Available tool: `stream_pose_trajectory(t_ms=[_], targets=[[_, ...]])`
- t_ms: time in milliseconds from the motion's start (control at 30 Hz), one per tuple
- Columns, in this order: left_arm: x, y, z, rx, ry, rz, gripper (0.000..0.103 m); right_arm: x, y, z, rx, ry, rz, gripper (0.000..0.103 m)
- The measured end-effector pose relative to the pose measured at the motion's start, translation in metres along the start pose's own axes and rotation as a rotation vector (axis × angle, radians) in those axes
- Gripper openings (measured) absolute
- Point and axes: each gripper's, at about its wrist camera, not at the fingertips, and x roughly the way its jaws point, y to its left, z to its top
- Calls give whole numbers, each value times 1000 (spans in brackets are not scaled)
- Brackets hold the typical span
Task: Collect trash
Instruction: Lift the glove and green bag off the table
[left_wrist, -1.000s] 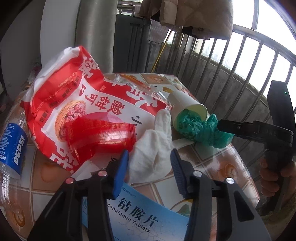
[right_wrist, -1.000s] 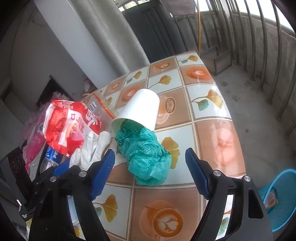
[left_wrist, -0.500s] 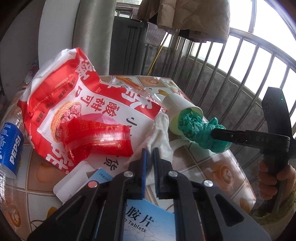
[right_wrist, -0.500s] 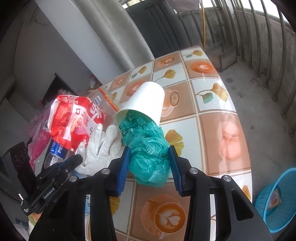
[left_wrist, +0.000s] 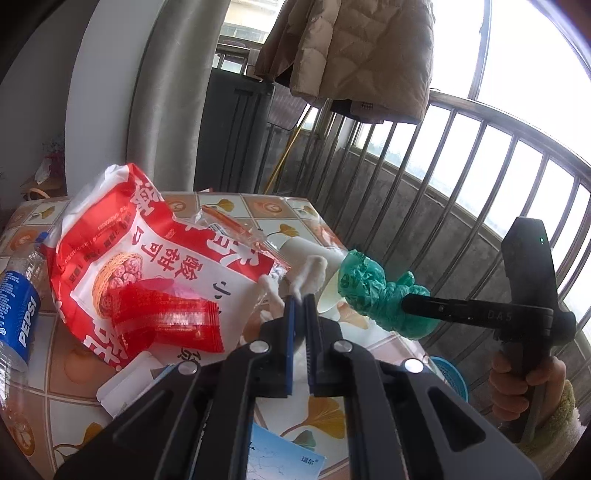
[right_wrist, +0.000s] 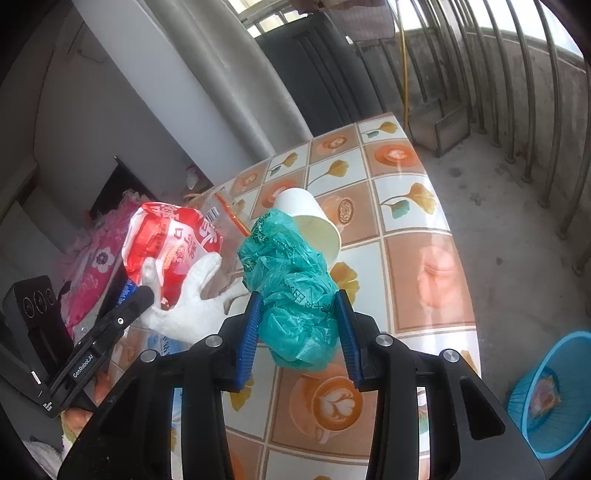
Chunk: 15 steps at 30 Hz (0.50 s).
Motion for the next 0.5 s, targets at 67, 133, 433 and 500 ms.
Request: stream_pose_trajectory(t_ms=[67,133,433,500], targets=[[-4,-3,2,-6,-15,-16,5,-5,1,-2,-2,-5,3,37],[-9,-6,3,-10,-25,-29,5,-11,1,-3,0,-11,6,37],[-30,-18,12,-14,-76,-64,5,-37,-2,-8,13,-44,16,37],[-34,-22,13,-7,-83,-66,5,-43,-2,-9,14,-54,17,37]])
